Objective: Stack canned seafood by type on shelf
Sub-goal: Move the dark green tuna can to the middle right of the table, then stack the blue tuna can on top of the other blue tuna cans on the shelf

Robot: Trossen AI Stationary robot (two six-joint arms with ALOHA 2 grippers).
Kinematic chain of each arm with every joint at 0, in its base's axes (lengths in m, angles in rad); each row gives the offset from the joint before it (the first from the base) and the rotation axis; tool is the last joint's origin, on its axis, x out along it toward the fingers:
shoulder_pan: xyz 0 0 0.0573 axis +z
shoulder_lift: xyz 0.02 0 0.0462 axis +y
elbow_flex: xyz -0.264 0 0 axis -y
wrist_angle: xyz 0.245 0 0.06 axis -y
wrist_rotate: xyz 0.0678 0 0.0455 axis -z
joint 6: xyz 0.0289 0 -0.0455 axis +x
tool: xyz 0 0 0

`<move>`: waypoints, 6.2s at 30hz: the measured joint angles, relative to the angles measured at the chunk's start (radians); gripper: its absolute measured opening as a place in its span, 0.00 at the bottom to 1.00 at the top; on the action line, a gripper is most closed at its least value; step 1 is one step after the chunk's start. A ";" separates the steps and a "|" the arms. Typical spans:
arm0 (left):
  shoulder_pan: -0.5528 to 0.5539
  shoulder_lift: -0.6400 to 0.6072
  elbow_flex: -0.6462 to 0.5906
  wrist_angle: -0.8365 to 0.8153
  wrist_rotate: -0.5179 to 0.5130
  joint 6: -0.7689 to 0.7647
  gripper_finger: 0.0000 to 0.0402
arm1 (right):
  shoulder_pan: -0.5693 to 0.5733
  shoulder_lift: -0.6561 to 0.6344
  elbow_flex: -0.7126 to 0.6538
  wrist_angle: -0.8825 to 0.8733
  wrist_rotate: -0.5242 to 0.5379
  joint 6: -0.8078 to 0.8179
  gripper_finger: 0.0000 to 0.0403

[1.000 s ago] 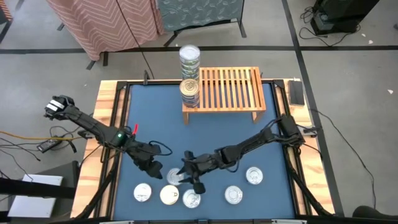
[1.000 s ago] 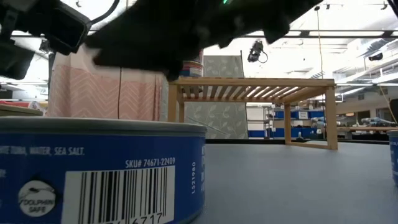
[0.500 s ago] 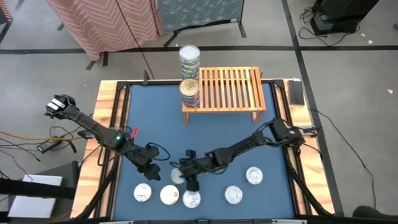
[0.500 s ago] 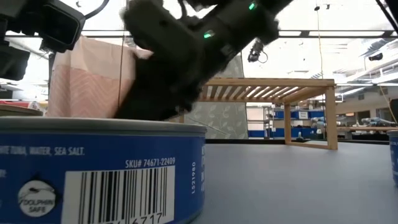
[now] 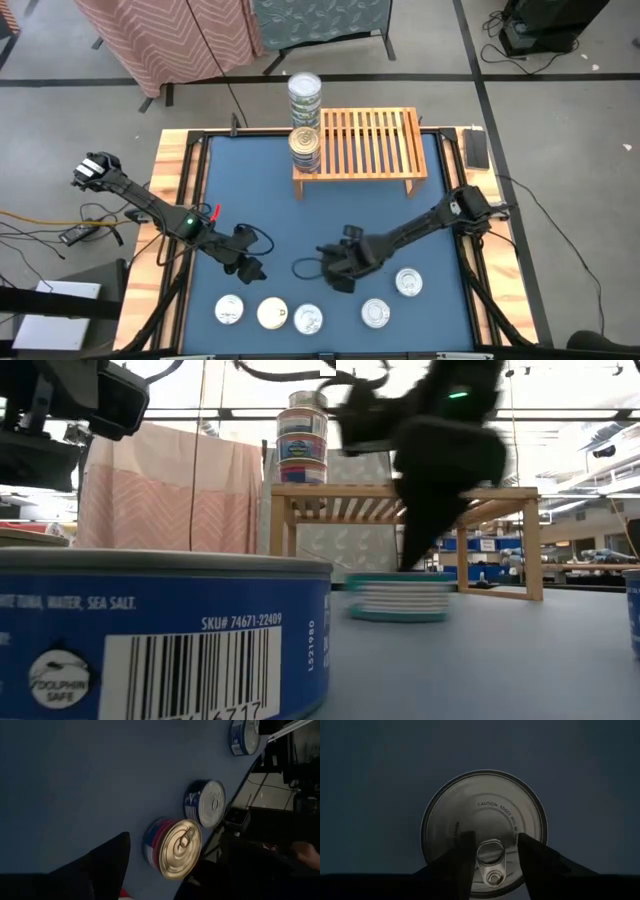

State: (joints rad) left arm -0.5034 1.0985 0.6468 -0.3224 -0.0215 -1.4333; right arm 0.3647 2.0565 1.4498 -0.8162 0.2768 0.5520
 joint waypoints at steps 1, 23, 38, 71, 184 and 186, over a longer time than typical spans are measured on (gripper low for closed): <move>0.000 0.000 0.000 0.010 -0.009 0.012 0.78 | 0.015 -0.014 -0.017 -0.035 0.000 0.033 0.38; 0.141 -0.161 0.000 0.108 0.076 0.201 0.78 | 0.022 -0.176 -0.106 0.804 -0.038 -0.375 0.33; 0.206 -0.328 0.000 -0.073 -0.042 0.250 0.78 | -0.013 0.242 0.257 1.025 -0.468 -0.498 0.31; 0.206 -0.326 0.000 -0.061 -0.207 0.249 0.78 | -0.256 0.225 0.262 0.322 -0.180 -0.433 0.30; 0.029 0.206 0.854 -0.831 -1.143 1.281 0.50 | 0.037 -0.251 0.265 -0.337 0.331 -0.039 0.19; 0.054 0.243 0.919 -0.758 -1.250 1.515 0.50 | 0.044 -0.274 0.265 -0.360 0.346 -0.002 0.19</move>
State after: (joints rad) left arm -0.4492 1.3411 1.5654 -1.0808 -1.2718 0.0818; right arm 0.4084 1.7829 1.7149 -1.1765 0.6228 0.5499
